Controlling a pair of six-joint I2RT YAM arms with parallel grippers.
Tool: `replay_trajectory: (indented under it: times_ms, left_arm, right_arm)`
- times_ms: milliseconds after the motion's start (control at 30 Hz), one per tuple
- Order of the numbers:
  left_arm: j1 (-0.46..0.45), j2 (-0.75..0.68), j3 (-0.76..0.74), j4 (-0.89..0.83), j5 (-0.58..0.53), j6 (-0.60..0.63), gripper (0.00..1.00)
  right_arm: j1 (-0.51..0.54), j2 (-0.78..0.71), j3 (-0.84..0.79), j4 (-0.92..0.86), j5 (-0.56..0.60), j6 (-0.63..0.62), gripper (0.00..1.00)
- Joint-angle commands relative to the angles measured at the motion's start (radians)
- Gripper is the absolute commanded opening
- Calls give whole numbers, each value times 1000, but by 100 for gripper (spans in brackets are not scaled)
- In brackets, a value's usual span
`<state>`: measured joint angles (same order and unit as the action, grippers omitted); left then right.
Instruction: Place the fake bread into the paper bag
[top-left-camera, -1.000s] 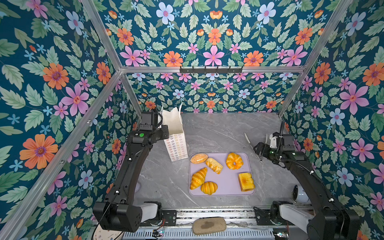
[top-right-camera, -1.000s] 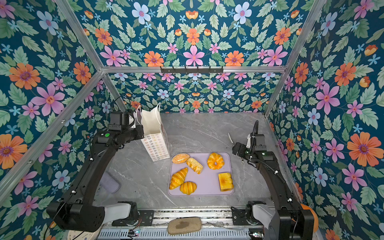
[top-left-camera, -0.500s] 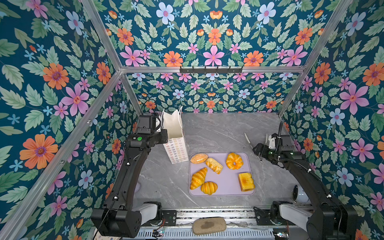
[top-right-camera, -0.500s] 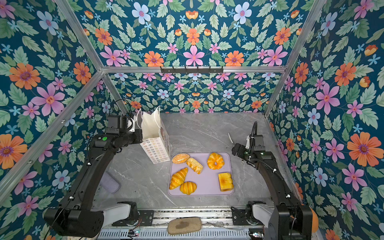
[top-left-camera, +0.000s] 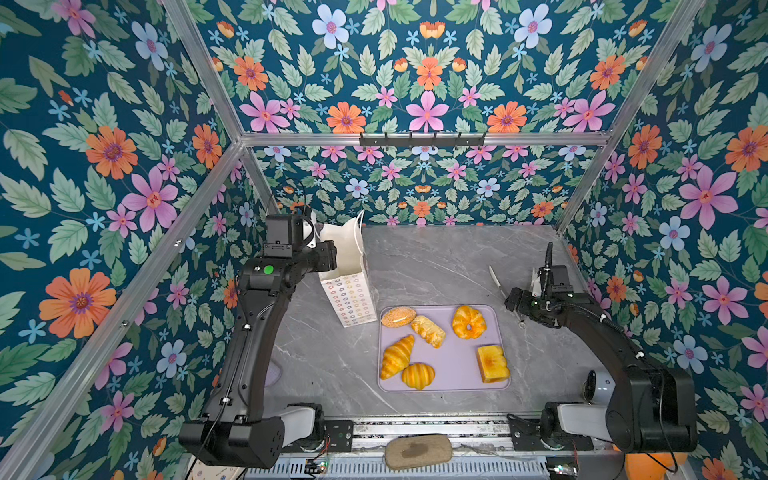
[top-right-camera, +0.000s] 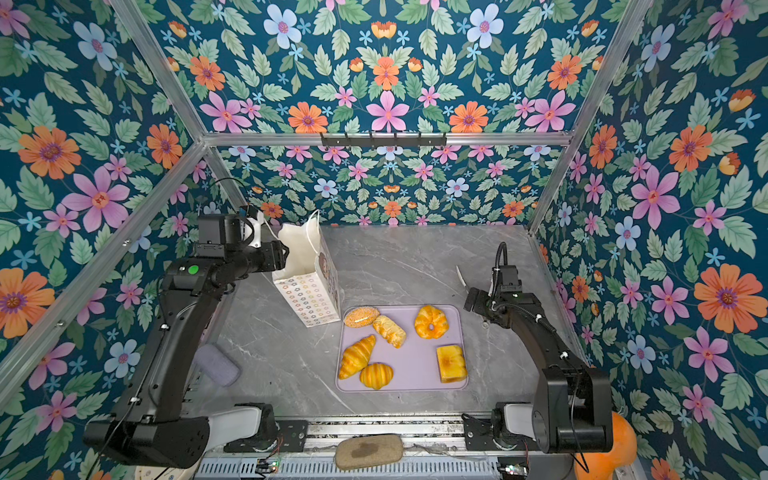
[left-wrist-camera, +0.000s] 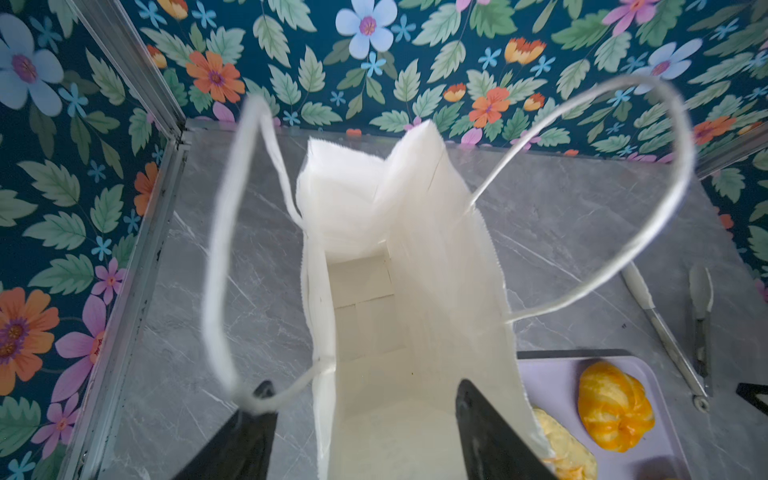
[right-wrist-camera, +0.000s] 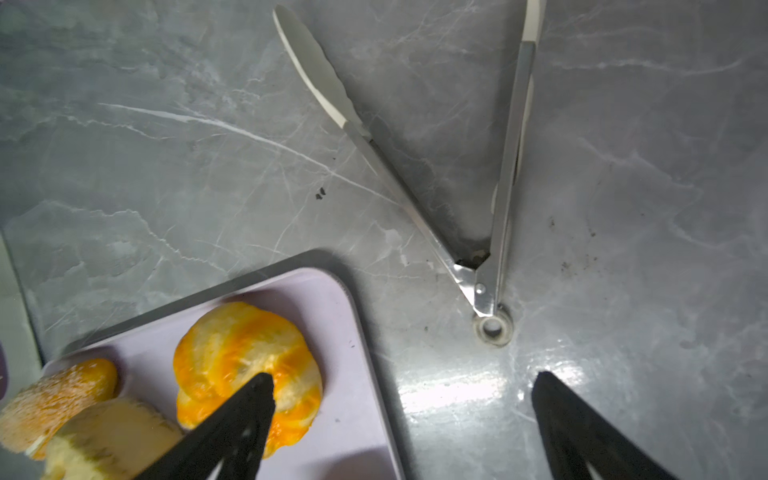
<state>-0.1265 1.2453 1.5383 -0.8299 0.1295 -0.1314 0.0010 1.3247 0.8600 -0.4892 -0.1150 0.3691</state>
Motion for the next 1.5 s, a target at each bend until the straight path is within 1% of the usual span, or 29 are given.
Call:
replay_trajectory:
  times_ms: [0,67,133,300,400,500,633,733,833,1000,1133,1167,1467]
  left_arm:
    - [1,-26,31,-4,52,4,72]
    - [1,-46,36,22,110,1,73]
    - [1,-67,34,54,200,-1,73]
    - [-2,-104,4,152,383,-11,73]
    - [-19,-104,-7,197,446,-21,72]
    - [-88,-80,9,216,429,-21,71]
    - [-247,-29,58,218,335,4,71]
    - [-302,1,74,254,352,-19,70]
    - [-356,23,83,277,338,-22,70]
    - [-405,49,109,278,322,-21,70]
    - [-418,46,124,266,302,-12,70]
    - [-418,45,126,265,297,-11,70]
    - [-421,48,117,265,286,-7,70]
  right_arm:
    - [1,35,18,-6,68,-27,99]
    - [0,61,29,-6,69,-41,99]
    - [0,81,38,-4,71,-54,99]
    - [-8,107,41,27,85,-101,99]
    - [-26,127,44,56,84,-126,99]
    - [-33,153,53,77,85,-149,99]
    - [-35,193,59,107,77,-188,99]
    - [-36,228,72,115,76,-214,99]
    - [-36,259,94,113,91,-242,99]
    - [-38,306,129,100,120,-271,99]
    - [-39,324,156,91,124,-287,99]
    - [-38,360,161,88,124,-289,99]
    - [-54,433,195,83,67,-292,99]
